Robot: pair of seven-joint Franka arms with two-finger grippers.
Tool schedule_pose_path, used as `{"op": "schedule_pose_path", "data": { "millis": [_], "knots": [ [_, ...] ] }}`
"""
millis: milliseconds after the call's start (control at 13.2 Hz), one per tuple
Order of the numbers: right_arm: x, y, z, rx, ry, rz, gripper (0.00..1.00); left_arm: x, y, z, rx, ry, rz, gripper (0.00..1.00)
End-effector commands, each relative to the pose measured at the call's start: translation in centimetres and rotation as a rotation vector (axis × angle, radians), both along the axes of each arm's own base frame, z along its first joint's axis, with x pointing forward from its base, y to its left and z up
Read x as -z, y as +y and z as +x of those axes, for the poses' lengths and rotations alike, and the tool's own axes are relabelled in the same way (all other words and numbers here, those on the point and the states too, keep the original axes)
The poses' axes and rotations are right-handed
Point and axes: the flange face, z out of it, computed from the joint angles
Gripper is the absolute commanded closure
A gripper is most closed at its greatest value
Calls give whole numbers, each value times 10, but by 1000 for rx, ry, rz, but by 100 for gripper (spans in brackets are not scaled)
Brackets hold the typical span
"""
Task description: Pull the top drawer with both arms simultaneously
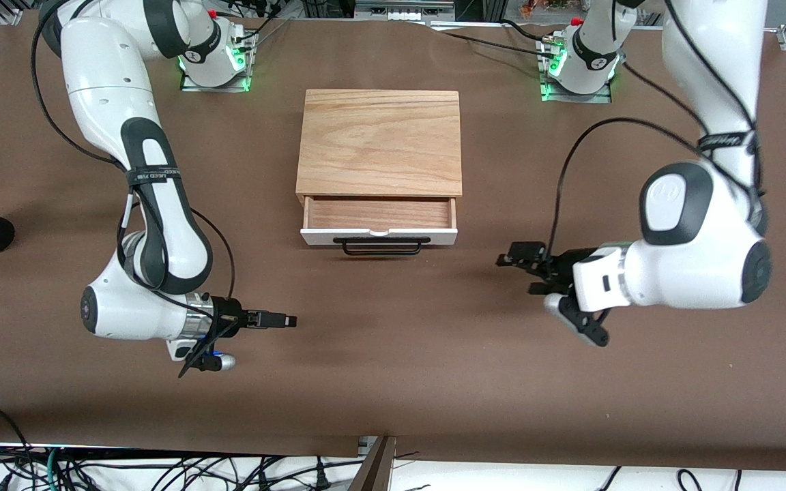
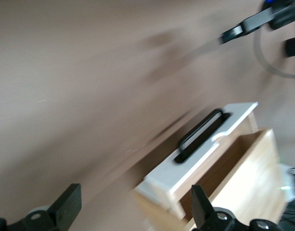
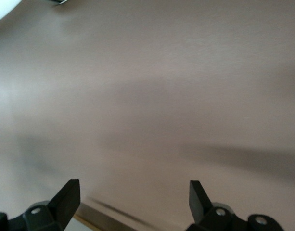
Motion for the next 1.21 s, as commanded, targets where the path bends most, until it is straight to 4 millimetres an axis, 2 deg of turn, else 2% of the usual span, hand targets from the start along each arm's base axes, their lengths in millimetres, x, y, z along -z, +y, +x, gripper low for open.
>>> {"op": "schedule_pose_path", "data": {
  "millis": [0,76,152,303,455,531,607,759,910,986,1062,1138],
  "knots": [
    [-39,1,-4,-10,-27,-165,0,-32,38,-17,28,-6,202,0],
    [-49,-9,-8,-42,-52,-244,0,-50,47,-23,46,-43,303,0],
    [-58,-19,-20,-61,-54,-298,0,-68,54,-29,56,-79,387,0],
    [-96,-34,-31,-58,-122,-342,0,-93,72,-41,37,-102,481,0],
    [-141,-73,-47,-60,-158,-435,0,-116,105,-62,-105,-97,541,0],
    [-171,-106,-59,-21,-177,-455,0,-122,125,-69,-209,-105,583,0],
    [-191,-127,-70,2,-187,-466,0,-126,133,-84,-255,-107,607,0],
    [-232,-153,-95,16,-179,-504,0,-120,138,-111,-258,-108,600,0],
    [-263,-158,-112,-16,-185,-573,0,-113,146,-132,-277,-146,589,0],
    [-271,-158,-119,-23,-166,-571,0,-111,146,-148,-277,-156,589,0],
    [-280,-159,-126,-25,-150,-569,0,-105,147,-155,-275,-153,590,0],
    [-289,-163,-133,1,-133,-567,0,-102,148,-153,-274,-146,592,0]
  ]
}}
